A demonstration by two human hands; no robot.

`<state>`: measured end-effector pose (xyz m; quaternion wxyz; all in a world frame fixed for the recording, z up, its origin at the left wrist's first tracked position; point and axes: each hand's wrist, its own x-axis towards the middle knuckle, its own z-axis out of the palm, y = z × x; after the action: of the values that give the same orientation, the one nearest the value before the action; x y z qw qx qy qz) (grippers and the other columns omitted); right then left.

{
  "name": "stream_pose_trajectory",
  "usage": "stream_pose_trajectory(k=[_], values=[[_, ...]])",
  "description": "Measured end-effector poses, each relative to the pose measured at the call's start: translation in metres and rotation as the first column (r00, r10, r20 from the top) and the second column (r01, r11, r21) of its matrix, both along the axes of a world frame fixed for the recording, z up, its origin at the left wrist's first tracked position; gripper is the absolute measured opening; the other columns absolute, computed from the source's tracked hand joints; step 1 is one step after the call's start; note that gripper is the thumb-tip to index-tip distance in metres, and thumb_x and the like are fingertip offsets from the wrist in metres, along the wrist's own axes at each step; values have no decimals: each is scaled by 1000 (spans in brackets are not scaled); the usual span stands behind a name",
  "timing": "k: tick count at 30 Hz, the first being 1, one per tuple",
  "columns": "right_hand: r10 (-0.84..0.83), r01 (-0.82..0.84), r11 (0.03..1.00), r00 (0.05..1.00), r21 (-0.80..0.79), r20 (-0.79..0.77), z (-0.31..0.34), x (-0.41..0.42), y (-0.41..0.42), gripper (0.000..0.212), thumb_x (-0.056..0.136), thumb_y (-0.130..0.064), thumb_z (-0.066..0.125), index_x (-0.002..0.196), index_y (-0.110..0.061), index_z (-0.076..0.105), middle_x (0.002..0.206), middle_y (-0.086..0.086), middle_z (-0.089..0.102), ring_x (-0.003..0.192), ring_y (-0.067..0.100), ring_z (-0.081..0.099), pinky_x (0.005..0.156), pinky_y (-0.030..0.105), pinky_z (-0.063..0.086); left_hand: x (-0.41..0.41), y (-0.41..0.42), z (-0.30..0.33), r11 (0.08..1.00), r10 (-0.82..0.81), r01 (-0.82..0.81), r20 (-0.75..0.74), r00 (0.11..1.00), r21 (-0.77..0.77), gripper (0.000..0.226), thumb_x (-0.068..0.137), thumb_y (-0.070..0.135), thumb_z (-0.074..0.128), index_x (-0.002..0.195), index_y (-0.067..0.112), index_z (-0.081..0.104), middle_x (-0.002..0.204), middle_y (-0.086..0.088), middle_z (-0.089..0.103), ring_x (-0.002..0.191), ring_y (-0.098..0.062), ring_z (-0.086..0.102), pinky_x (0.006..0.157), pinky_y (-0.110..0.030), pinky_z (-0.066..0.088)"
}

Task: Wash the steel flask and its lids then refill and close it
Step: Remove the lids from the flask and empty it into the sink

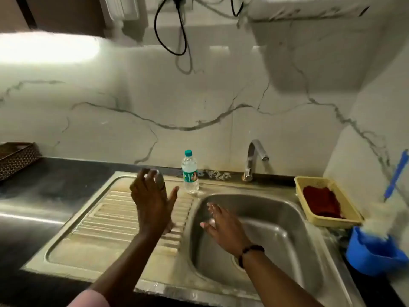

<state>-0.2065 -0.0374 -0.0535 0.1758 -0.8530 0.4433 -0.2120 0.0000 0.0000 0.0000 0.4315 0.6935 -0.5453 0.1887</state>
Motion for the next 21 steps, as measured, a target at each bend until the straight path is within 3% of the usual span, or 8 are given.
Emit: stream_pose_trajectory(k=[3,7,10,13,16,18,21], values=[[15,-23,988,999,154,50,-1,9,-4,74,90,-52,60,150,-20,30,152,2,40,137,18,39,113,34,35,22,-11,-4,996,12,1,-162,987,84,96,68,41,89,138,0,38,140,-24,42,131,-40,38,108,-47,31],[46,-70,966,994,248,101,15,10,-10,75,87,-47,68,148,-21,32,148,-1,43,134,18,43,108,32,39,33,-20,-4,963,-100,217,-537,838,158,86,72,29,88,136,10,35,129,-18,56,116,-36,56,88,-43,50],[69,-118,943,984,310,163,23,11,-16,74,84,-44,72,145,-25,33,145,-2,45,131,17,46,103,29,41,38,-22,0,975,-107,201,-603,791,90,68,74,21,87,128,13,47,113,-8,65,104,-29,64,77,-33,51],[89,-182,899,966,398,241,29,13,-18,84,80,-43,77,147,-29,29,147,-7,43,133,12,43,101,23,37,23,-19,3,969,-165,238,-551,818,62,67,70,19,90,123,15,50,102,3,63,92,-19,64,68,-20,47],[114,-274,851,929,448,353,42,19,-24,104,71,-47,83,152,-30,21,155,-11,31,142,9,30,113,29,31,1,-18,11,956,-232,292,-527,817,31,72,65,24,93,123,22,50,101,10,62,88,-4,62,72,-19,49],[157,-357,814,895,458,417,53,22,-25,107,69,-43,86,152,-36,19,157,-14,29,143,8,28,117,36,30,-12,-18,25,929,-309,371,-565,765,-4,69,64,26,93,118,27,50,102,14,64,87,0,65,73,-21,52],[155,-409,775,862,481,483,74,13,-24,87,73,-29,85,138,-45,29,135,-18,50,124,7,50,105,36,45,-37,-16,46,829,-467,552,-651,598,-88,69,60,30,93,114,24,51,102,6,66,90,-12,69,73,-32,59]])
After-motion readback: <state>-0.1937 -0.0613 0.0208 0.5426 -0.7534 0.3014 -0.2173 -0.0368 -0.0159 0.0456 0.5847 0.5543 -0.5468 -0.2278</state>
